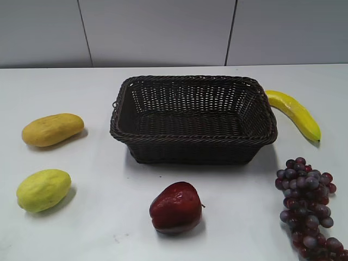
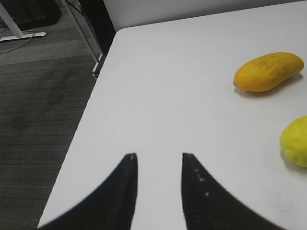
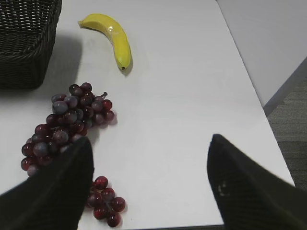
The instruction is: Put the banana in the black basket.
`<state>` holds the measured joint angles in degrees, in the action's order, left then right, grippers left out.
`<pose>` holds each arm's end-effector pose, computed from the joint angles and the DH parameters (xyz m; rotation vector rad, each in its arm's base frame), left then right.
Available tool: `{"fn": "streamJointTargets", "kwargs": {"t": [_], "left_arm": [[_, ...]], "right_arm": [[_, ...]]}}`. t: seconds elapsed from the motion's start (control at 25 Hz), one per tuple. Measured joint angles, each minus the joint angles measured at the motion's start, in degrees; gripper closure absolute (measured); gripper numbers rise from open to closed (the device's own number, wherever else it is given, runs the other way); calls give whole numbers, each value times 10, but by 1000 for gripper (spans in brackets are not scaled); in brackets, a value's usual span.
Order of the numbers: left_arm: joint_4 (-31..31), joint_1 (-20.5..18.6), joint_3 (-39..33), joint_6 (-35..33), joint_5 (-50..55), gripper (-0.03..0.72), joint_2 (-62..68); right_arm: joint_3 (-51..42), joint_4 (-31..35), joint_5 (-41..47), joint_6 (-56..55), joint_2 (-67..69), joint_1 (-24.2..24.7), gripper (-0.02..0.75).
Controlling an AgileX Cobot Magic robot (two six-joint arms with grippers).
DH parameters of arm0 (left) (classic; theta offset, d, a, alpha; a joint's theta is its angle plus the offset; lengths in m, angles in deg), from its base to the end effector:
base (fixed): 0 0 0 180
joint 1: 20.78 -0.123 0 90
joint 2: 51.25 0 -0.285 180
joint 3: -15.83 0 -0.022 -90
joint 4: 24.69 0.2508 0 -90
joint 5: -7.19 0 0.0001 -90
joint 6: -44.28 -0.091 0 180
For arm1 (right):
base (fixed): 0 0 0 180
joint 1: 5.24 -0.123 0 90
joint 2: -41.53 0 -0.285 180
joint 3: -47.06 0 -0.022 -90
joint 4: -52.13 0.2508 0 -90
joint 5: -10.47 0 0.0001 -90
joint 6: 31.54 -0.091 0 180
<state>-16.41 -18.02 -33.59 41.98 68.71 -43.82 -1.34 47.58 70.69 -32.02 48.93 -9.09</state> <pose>-0.0045 0.0118 0.2728 0.0839 2.0598 0.1687 -0.0055 -0.0067 0.2791 -0.0558 2.0220 -0.0469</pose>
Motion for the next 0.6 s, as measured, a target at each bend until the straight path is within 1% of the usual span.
{"fn": "streamJointTargets", "kwargs": {"t": [0.36,0.48,0.6], "left_arm": [[0,0,0,0,0,456,0],[0,0,0,0,0,456,0],[0,0,0,0,0,456,0]], "right_arm": [[1,3,-1,0,12,0,176],[4,15,-7,0,58,0,176],[15,18,-34,0,128,0,176]]}}
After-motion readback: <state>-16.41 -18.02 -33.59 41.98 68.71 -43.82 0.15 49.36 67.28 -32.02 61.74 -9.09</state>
